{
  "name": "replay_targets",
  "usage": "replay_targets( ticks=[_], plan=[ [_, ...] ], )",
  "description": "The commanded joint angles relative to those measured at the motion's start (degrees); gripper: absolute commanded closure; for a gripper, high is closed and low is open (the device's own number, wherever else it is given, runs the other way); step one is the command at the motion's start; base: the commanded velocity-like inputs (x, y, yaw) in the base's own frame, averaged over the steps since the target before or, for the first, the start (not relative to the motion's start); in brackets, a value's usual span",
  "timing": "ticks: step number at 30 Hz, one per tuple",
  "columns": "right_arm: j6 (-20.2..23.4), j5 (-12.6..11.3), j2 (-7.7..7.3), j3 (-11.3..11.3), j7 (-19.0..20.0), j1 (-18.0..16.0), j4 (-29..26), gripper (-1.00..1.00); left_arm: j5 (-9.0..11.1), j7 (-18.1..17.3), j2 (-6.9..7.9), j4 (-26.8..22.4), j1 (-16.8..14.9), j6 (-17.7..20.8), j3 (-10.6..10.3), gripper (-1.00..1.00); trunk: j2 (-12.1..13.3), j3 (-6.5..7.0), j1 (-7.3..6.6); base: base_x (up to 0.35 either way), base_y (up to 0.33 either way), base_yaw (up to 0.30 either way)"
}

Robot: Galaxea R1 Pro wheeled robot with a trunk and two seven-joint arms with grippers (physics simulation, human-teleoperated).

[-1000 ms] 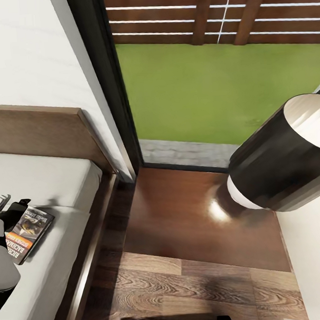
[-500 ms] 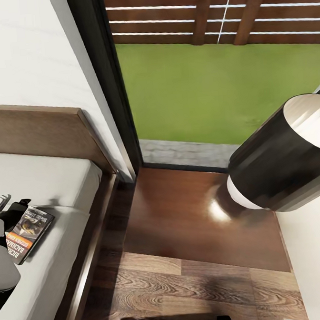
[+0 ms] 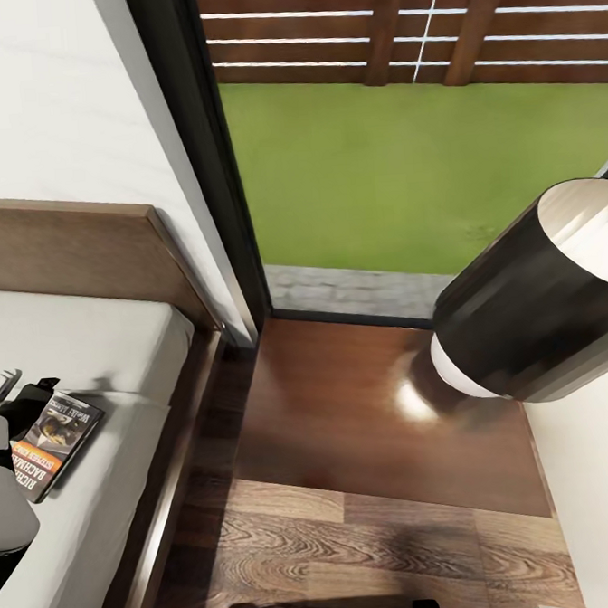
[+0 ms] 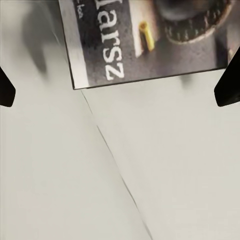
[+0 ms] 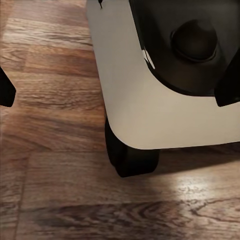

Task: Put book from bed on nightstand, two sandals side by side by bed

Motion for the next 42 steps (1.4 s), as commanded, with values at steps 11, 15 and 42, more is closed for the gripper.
replay_targets(
  ticks=[11,15,42],
  plan=[
    [0.0,-0.4,-0.01,-0.1,0.3,0.0,0.1,-1.00,0.3,-0.2,-0.05,0.0,0.0,0.4,0.3,-1.00,0.0,-0.03,0.00,0.000,-0.034,0.000],
    [0.0,-0.4,-0.01,-0.1,0.3,-0.1,0.1,-1.00,0.3,-0.1,-0.05,0.0,0.0,0.4,0.3,-1.00,0.0,-0.03,0.00,0.000,-0.001,0.000],
    [0.0,-0.5,-0.01,-0.1,0.3,0.0,0.1,-1.00,0.3,-0.1,-0.08,0.0,0.0,0.4,0.3,-1.00,0.0,-0.03,0.00,0.000,-0.047,0.000]
  ],
)
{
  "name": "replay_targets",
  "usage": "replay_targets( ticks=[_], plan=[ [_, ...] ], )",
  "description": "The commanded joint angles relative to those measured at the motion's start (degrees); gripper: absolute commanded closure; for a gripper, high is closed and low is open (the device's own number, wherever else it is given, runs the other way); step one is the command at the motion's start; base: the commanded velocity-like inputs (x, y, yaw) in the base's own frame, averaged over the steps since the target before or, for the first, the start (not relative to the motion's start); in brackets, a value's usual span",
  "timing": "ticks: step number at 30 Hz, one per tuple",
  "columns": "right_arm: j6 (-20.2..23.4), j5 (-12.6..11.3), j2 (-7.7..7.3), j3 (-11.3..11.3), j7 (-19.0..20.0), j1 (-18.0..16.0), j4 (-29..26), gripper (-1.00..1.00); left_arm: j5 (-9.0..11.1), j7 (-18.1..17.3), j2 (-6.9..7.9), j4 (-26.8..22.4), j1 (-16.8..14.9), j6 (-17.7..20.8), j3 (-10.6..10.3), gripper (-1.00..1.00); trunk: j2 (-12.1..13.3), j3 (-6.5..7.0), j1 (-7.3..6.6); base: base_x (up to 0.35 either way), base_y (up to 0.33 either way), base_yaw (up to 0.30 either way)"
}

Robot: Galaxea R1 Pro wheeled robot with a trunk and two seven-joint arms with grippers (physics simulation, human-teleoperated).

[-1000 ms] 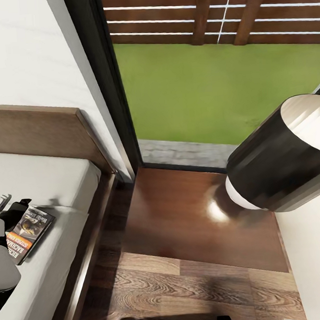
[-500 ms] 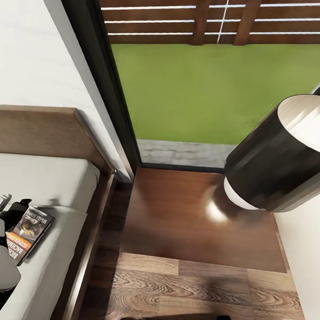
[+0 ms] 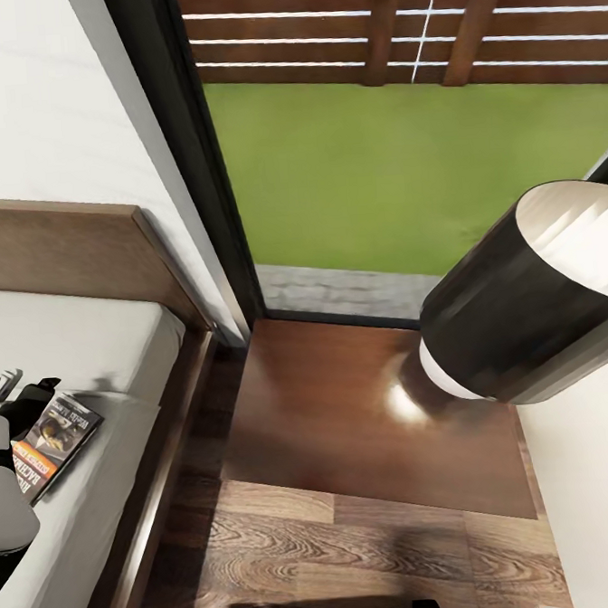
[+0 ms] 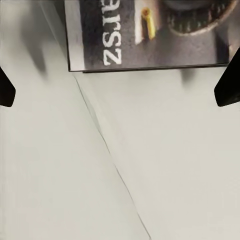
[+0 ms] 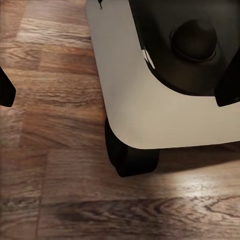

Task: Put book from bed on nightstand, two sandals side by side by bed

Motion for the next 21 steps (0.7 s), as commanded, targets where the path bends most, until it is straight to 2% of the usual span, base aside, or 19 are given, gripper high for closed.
replay_targets(
  ticks=[1,13,21],
  plan=[
    [0.0,-0.4,-0.01,-0.1,0.3,0.0,0.1,-1.00,0.3,-0.2,-0.01,-0.1,-0.1,0.4,0.3,-1.00,0.0,-0.03,0.00,0.000,-0.010,0.000],
    [0.0,-0.4,-0.01,-0.1,0.3,0.0,0.1,-1.00,0.3,-0.2,-0.03,-0.1,-0.1,0.4,0.3,-1.00,0.0,-0.03,0.00,0.000,-0.002,0.000],
    [0.0,-0.4,-0.01,-0.1,0.3,-0.1,0.1,-1.00,0.3,-0.1,-0.07,-0.1,-0.1,0.4,0.3,-1.00,0.0,-0.03,0.00,0.000,-0.060,0.000]
  ],
)
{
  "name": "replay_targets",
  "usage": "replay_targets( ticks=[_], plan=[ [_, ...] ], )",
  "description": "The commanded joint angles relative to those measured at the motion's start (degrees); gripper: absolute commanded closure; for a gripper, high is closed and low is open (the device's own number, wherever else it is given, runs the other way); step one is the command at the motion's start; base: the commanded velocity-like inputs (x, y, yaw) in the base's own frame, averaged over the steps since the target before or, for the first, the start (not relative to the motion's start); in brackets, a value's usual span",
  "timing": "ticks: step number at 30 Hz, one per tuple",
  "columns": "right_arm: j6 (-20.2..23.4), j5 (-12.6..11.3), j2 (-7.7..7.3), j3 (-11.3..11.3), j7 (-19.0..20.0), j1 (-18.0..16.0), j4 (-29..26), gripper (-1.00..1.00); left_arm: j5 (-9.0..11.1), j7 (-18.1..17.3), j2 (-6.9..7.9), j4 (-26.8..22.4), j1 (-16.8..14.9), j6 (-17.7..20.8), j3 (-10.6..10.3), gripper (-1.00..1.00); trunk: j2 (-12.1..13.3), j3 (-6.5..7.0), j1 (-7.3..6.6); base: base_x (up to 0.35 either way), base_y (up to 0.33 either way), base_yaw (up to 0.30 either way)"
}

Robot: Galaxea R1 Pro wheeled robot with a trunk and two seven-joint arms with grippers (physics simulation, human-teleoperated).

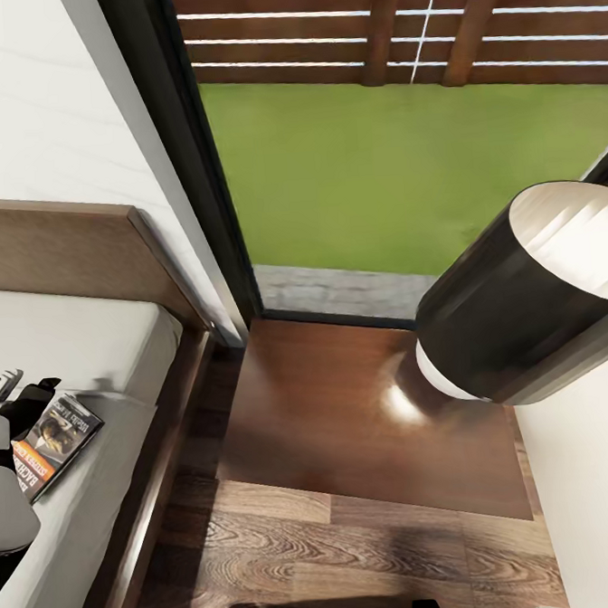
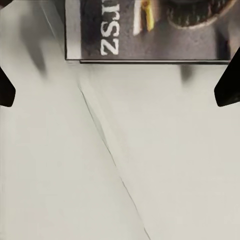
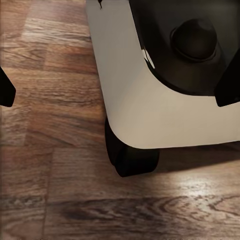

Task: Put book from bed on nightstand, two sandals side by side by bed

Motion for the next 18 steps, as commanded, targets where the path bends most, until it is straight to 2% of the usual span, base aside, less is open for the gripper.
replay_targets(
  ticks=[1,18],
  plan=[
    [0.0,-0.4,-0.01,-0.1,0.3,0.0,0.1,-1.00,0.3,-0.2,-0.01,-0.1,-0.1,0.4,0.3,-1.00,0.0,-0.03,0.00,0.000,-0.008,0.000],
    [0.0,-0.4,-0.01,-0.1,0.3,0.0,0.1,-1.00,0.3,-0.1,-0.01,-0.1,-0.1,0.4,0.3,-1.00,0.0,-0.03,0.00,0.000,-0.001,0.000]
  ],
)
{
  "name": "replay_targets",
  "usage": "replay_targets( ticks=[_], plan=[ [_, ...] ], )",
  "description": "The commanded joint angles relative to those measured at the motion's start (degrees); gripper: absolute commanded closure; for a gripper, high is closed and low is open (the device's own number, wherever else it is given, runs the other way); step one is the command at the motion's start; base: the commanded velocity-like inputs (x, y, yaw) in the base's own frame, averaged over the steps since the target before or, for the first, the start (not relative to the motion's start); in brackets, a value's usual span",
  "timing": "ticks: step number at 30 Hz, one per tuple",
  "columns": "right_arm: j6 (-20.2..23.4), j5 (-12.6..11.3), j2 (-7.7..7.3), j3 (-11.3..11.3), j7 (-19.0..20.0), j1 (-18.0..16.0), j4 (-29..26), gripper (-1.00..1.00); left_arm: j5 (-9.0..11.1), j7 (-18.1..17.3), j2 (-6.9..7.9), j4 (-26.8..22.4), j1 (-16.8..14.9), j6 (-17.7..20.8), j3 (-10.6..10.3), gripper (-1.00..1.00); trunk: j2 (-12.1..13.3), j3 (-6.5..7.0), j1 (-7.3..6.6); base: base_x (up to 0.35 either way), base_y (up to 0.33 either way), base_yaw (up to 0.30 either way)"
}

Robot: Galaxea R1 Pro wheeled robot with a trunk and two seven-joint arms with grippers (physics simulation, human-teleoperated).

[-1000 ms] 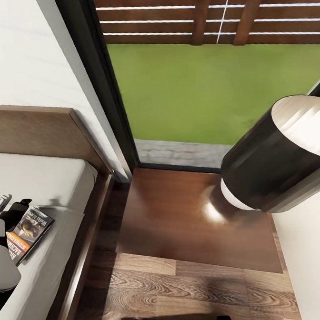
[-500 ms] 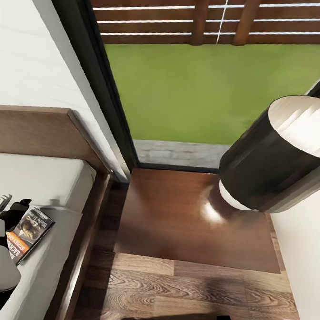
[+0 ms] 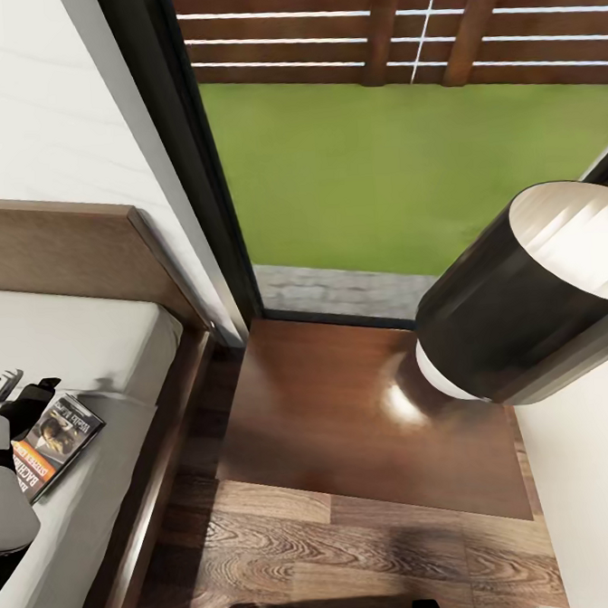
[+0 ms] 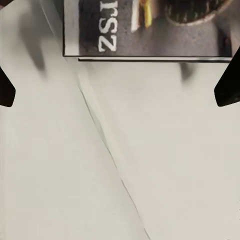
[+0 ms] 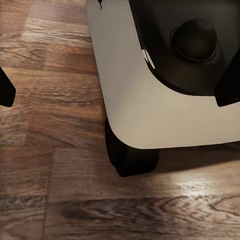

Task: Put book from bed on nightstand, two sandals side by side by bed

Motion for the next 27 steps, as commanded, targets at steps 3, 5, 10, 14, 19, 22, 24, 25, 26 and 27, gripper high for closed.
replay_targets(
  ticks=[3,5,10,14,19,22,24,25,26,27],
  plan=[
    [0.0,-0.4,-0.01,-0.1,0.3,0.0,0.1,-1.00,0.3,-0.1,-0.01,-0.1,-0.1,0.4,0.3,-1.00,0.0,-0.03,0.00,0.000,0.000,0.000],
    [0.0,-0.4,-0.01,-0.1,0.3,0.0,0.1,-1.00,0.3,-0.2,0.01,-0.1,-0.1,0.4,0.3,-1.00,0.0,-0.03,0.00,0.000,0.000,0.000],
    [0.0,-0.4,-0.01,-0.1,0.3,0.0,0.1,-1.00,0.3,-0.2,0.01,-0.1,-0.1,0.4,0.3,-1.00,0.0,-0.03,0.00,0.000,0.000,0.000],
    [0.0,-0.4,-0.01,-0.1,0.3,0.0,0.1,-1.00,0.3,-0.2,-0.03,-0.1,-0.1,0.4,0.3,-1.00,0.0,-0.03,0.00,0.000,-0.066,0.000],
    [0.0,-0.4,-0.01,-0.1,0.3,0.0,0.1,-1.00,0.3,-0.2,-0.04,-0.1,-0.1,0.4,0.3,-1.00,0.0,-0.03,0.00,0.000,-0.129,0.000],
    [0.0,-0.4,-0.01,-0.1,0.3,0.0,0.1,-1.00,0.3,-0.2,-0.04,-0.1,-0.1,0.4,0.3,-1.00,0.0,-0.03,0.00,0.000,-0.028,0.000],
    [0.0,-0.4,-0.01,-0.1,0.3,0.0,0.1,-1.00,0.3,-0.2,-0.05,-0.1,0.0,0.4,0.3,-1.00,0.0,-0.03,0.00,0.000,-0.012,0.000],
    [0.0,-0.4,-0.01,-0.1,0.3,0.0,0.1,-1.00,0.3,-0.2,-0.05,-0.1,0.0,0.4,0.3,-1.00,0.0,-0.03,0.00,0.000,-0.007,0.000],
    [0.0,-0.4,-0.01,-0.1,0.3,0.0,0.1,-1.00,0.3,-0.2,-0.05,-0.1,0.0,0.4,0.3,-1.00,0.0,-0.03,0.00,0.000,-0.004,0.000],
    [0.0,-0.4,-0.01,-0.1,0.3,0.0,0.1,-1.00,0.3,-0.2,-0.05,-0.1,-0.1,0.4,0.3,-1.00,0.0,-0.03,0.00,0.000,-0.001,0.000]
  ],
)
